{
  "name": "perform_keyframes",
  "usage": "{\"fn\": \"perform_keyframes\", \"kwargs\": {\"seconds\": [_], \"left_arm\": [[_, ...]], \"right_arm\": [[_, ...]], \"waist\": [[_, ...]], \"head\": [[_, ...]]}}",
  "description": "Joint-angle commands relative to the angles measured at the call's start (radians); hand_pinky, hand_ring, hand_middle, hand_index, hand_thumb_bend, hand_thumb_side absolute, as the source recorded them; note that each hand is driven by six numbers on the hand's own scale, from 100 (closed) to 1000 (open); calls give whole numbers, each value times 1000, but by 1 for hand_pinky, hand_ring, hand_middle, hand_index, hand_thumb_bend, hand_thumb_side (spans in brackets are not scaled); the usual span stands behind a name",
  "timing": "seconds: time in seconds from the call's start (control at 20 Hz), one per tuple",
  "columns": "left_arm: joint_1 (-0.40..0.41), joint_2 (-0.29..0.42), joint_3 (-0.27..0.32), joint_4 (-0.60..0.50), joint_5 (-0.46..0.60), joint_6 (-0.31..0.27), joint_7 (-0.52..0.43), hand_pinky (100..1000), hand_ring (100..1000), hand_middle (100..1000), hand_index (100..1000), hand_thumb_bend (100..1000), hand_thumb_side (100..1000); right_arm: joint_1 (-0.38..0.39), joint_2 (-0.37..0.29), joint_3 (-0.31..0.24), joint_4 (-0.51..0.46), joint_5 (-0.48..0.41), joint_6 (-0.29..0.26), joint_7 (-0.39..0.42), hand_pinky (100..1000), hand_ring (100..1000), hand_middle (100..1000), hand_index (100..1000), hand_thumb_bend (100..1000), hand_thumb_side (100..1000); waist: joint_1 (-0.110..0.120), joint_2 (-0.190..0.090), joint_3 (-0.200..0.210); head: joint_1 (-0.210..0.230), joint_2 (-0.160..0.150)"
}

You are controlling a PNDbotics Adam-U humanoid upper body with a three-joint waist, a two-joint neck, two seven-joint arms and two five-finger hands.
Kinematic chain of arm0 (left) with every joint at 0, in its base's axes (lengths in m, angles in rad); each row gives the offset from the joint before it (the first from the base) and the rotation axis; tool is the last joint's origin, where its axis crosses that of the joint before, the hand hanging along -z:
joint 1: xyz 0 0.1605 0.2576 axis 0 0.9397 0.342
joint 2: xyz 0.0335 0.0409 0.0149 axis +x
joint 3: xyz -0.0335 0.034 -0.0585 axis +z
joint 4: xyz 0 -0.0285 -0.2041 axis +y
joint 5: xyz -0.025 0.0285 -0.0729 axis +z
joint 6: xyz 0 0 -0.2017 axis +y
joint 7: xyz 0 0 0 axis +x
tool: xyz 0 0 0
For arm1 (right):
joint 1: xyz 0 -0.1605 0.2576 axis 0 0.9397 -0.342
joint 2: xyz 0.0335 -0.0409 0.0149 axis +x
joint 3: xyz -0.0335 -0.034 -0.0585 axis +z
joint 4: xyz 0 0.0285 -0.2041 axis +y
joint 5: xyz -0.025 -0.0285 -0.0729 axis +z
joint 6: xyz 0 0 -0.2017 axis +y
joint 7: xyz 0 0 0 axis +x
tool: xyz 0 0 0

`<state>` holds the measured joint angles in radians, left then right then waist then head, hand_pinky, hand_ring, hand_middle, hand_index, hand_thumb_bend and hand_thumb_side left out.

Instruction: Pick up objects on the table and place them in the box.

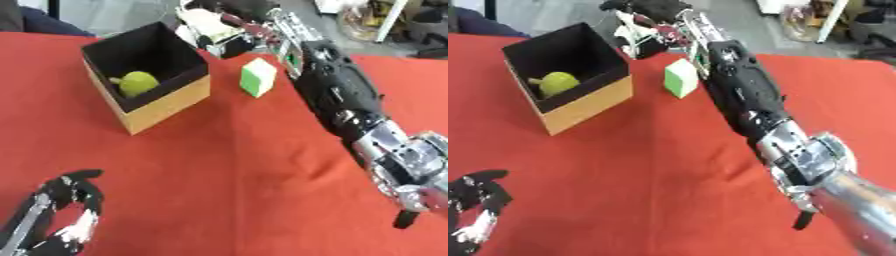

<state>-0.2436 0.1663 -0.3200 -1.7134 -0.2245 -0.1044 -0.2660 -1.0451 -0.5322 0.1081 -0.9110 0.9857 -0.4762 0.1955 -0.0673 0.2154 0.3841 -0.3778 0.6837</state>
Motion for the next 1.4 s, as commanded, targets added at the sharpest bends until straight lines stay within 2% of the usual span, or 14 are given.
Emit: {"fn": "perform_keyframes", "kwargs": {"seconds": [0.05, 0.35, 0.75, 1.0, 1.4], "left_arm": [[-1, 18, 13, -8, -2, 0, 9, 609, 602, 516, 816, 100, 459], [4, 20, 17, -7, -5, 1, 11, 609, 603, 517, 817, 100, 462], [7, 20, 16, -7, -2, 3, 10, 610, 604, 519, 818, 100, 465], [6, 18, 14, -7, 0, 4, 8, 610, 604, 519, 817, 100, 466], [7, 17, 12, -7, 1, 4, 6, 610, 604, 520, 818, 100, 466]], "right_arm": [[-8, -59, -25, 6, -27, 44, 61, 831, 930, 948, 979, 100, 446], [20, -74, -49, 69, 6, 105, 111, 871, 987, 1000, 1000, 100, 565], [27, -40, -70, 159, 92, 187, 60, 923, 1000, 1000, 1000, 100, 580], [27, -8, -69, 192, 140, 206, 23, 929, 1000, 1000, 1000, 100, 599], [27, 19, -69, 218, 178, 210, 9, 936, 1000, 1000, 1000, 100, 617]], "waist": [[6, -17, -8], [9, -16, -28], [14, -12, -30], [19, -9, -28], [19, -8, -27]], "head": [[6, -13], [10, -16], [5, -15], [-3, -14], [-9, -14]]}}
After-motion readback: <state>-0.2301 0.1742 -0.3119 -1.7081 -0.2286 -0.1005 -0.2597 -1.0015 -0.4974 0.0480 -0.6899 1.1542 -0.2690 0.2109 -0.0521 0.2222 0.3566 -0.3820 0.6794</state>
